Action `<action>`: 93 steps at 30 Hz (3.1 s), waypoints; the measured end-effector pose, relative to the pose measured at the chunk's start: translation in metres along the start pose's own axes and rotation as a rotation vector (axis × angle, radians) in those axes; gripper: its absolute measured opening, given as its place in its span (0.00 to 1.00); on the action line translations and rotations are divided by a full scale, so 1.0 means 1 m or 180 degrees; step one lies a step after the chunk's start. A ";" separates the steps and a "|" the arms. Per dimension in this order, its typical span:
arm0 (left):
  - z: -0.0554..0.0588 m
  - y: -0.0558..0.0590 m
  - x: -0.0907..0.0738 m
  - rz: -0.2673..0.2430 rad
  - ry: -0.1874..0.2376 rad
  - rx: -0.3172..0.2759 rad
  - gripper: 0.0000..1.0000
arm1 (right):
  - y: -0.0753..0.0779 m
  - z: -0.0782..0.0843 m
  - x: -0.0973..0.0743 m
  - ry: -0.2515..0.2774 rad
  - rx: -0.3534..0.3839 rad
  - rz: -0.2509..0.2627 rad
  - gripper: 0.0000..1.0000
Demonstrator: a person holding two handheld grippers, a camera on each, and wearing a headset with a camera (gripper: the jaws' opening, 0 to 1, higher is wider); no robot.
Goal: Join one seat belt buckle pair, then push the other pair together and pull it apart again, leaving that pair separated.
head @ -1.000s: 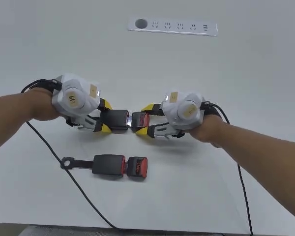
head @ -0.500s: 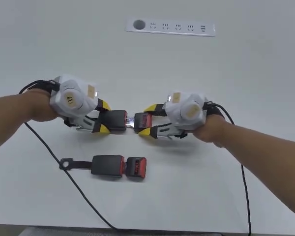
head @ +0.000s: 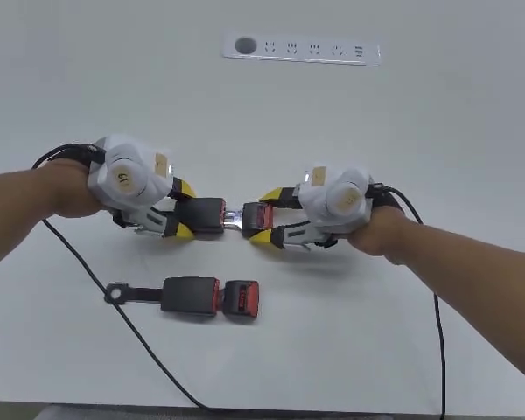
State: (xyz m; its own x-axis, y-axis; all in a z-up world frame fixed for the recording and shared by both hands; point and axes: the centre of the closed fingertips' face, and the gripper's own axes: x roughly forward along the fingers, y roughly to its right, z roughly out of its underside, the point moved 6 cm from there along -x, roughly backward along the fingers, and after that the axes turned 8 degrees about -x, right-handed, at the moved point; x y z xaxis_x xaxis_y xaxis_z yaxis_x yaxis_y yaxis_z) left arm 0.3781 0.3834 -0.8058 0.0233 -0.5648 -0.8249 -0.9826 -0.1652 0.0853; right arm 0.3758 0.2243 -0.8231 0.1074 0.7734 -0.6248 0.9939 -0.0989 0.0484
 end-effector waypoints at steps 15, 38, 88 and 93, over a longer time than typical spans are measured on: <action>0.000 0.000 0.001 0.0003 -0.0010 -0.0001 0.33 | 0.001 0.022 -0.026 -0.0037 0.0048 0.0050 0.36; 0.000 0.001 0.000 -0.0003 -0.0034 -0.0016 0.34 | 0.003 0.048 -0.063 -0.0089 0.0133 0.0136 0.36; -0.003 0.001 0.000 -0.0044 -0.0115 -0.0120 0.34 | -0.005 0.077 -0.112 -0.0329 0.0111 0.0222 0.38; -0.005 0.009 0.001 0.0049 -0.0091 -0.0228 0.47 | -0.006 0.076 -0.111 -0.0357 0.0086 0.0236 0.43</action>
State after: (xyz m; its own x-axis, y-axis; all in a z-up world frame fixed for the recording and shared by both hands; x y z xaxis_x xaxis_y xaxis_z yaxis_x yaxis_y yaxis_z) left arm 0.3702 0.3775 -0.8035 0.0020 -0.5445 -0.8387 -0.9670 -0.2148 0.1372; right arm 0.3563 0.0911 -0.8131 0.1757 0.6885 -0.7036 0.9822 -0.1713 0.0776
